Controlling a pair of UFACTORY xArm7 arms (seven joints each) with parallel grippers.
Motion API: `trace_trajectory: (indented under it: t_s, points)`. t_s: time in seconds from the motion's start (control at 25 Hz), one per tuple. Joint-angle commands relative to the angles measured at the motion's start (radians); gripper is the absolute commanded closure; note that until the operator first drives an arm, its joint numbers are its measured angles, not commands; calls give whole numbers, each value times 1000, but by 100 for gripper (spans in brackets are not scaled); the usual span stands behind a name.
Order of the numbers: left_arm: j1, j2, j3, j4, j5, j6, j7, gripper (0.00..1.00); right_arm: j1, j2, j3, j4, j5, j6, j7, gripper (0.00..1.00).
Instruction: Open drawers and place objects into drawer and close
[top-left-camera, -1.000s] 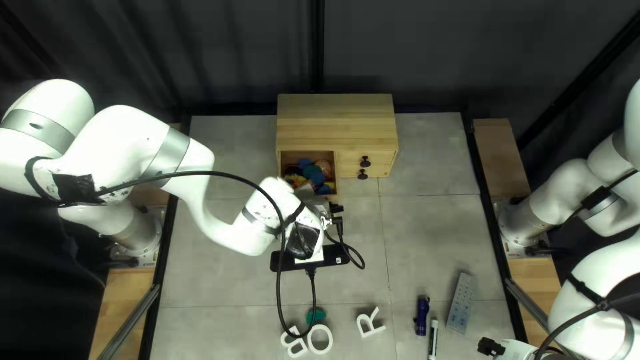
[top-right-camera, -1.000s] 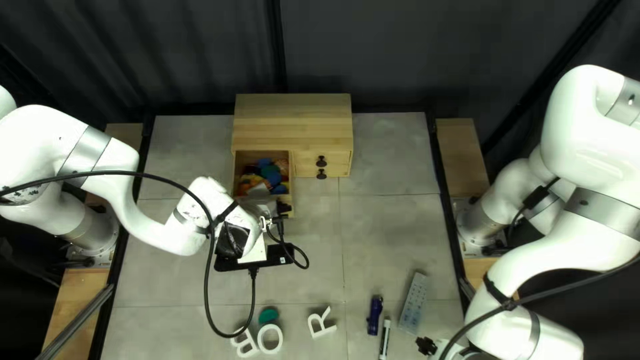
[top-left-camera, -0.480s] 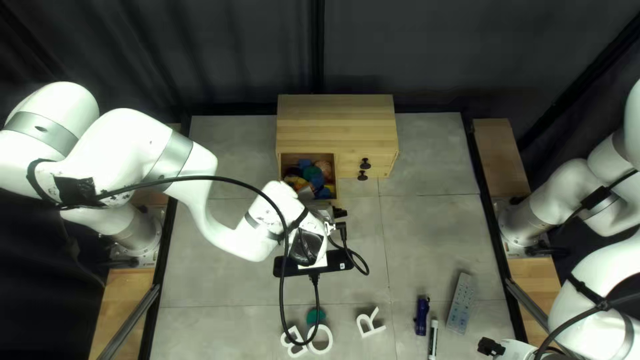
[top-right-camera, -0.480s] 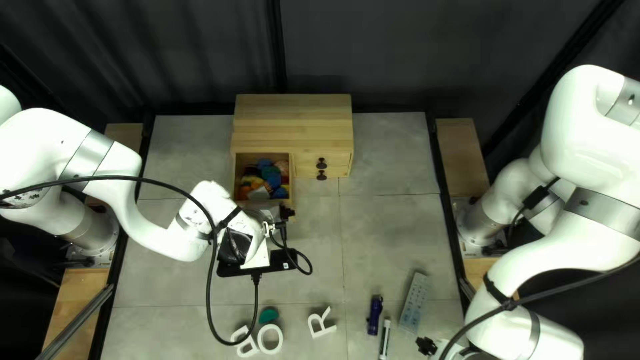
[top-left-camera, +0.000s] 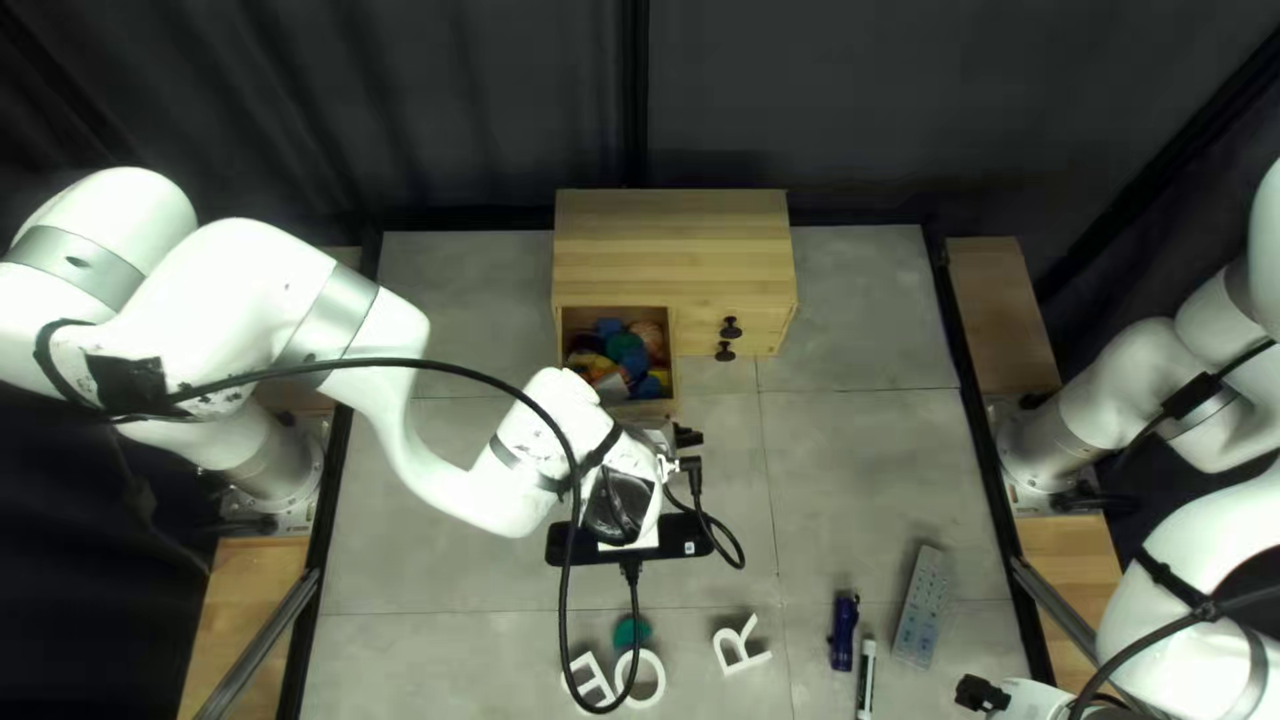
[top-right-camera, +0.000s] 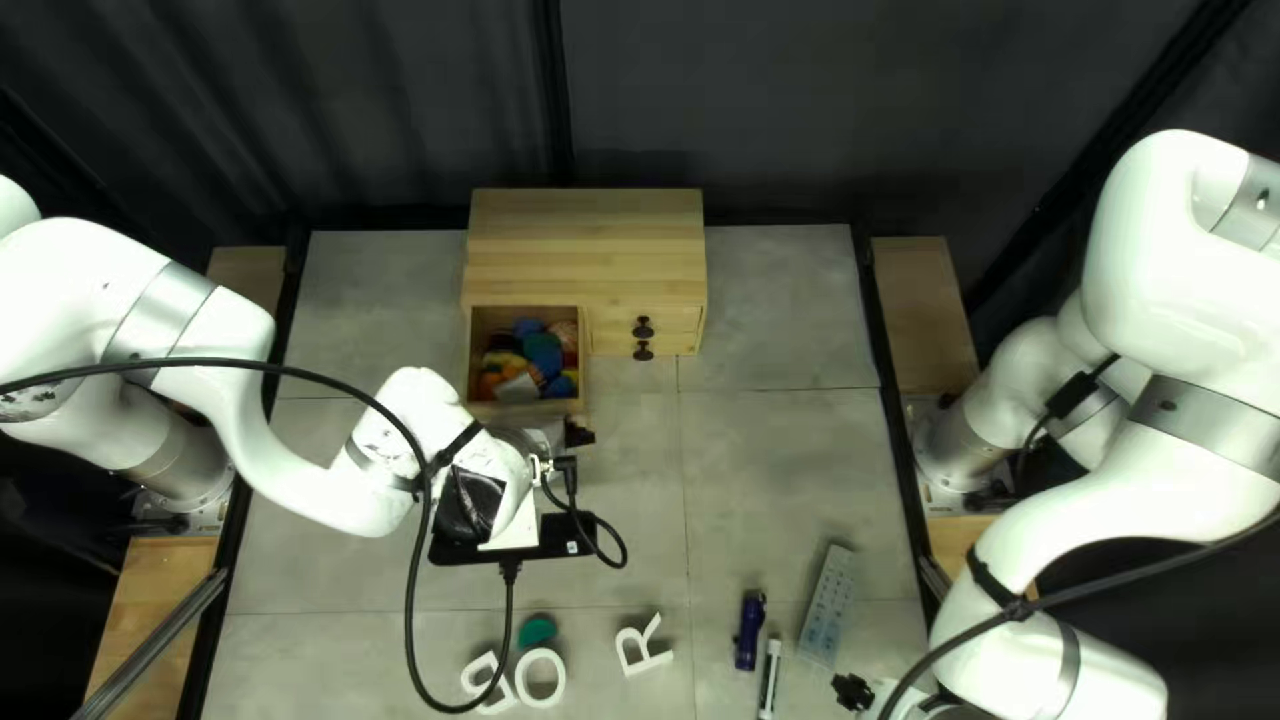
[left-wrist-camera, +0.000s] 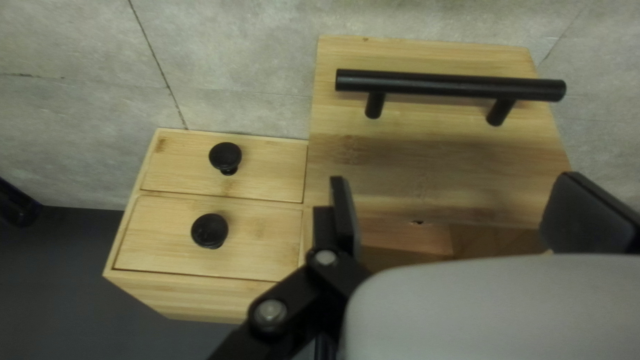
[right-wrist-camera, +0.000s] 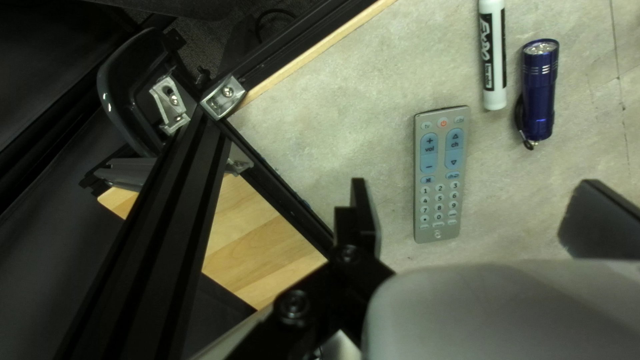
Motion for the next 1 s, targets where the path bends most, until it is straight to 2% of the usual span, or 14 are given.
trace_trajectory:
  t_s: [0.04,0.4,1.0]
  points:
    - [15,42,7,50,-21,9,43,0,0,0,0,0,0,0,0,0]
    - [58,48,16,90,-76,37,151,0,0,0,0,0,0,0,0,0]
    - [112,106,63,140,-39,25,232,0,0,0,0,0,0,0,0,0]
